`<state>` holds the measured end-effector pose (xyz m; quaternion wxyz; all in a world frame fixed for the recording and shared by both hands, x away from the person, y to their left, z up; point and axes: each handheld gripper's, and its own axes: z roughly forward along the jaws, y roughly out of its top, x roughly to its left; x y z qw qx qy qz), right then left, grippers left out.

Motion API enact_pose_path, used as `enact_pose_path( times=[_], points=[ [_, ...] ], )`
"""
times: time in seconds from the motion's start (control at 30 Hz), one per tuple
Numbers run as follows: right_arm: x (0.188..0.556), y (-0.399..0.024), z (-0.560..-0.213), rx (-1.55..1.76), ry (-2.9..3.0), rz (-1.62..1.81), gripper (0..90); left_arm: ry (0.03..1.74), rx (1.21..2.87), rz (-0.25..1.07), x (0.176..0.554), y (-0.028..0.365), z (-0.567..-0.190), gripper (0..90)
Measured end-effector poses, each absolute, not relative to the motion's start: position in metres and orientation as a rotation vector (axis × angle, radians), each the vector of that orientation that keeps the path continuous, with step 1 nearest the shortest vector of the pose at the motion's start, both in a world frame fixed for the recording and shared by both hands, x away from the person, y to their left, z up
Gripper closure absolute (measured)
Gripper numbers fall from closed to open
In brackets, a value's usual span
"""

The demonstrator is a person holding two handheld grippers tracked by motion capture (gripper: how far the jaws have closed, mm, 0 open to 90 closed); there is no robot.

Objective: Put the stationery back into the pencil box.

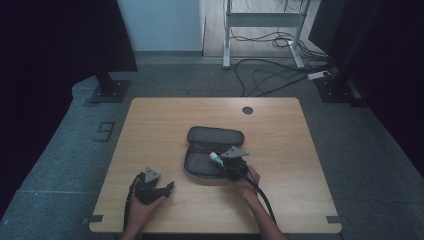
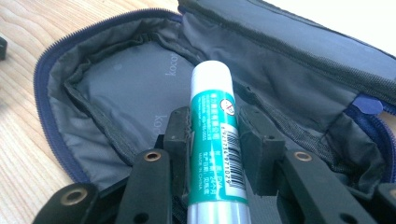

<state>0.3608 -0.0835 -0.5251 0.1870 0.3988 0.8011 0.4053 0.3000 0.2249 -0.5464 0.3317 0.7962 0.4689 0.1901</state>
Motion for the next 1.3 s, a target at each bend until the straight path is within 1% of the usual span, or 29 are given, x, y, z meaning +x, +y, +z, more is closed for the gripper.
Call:
enact_pose_path(
  times=[0.67, 0.77, 1.0, 1.3],
  points=[
    [0.36, -0.078, -0.531, 1.073, 2.26, 1.053, 63.4, 1.225, 2.081, 0.497, 0.3, 0.225, -0.546, 31.2],
    [0.359, -0.079, -0.529, 1.071, 2.255, 1.063, 61.3, 1.225, 2.081, 0.498, 0.3, 0.225, -0.547, 31.2],
    [0.358, -0.082, -0.526, 1.085, 2.248, 1.091, 60.8, 1.225, 2.081, 0.498, 0.3, 0.225, -0.547, 31.2],
    [0.353, -0.084, -0.518, 1.096, 2.231, 1.173, 56.0, 1.225, 2.081, 0.498, 0.3, 0.225, -0.546, 31.2]
  ],
)
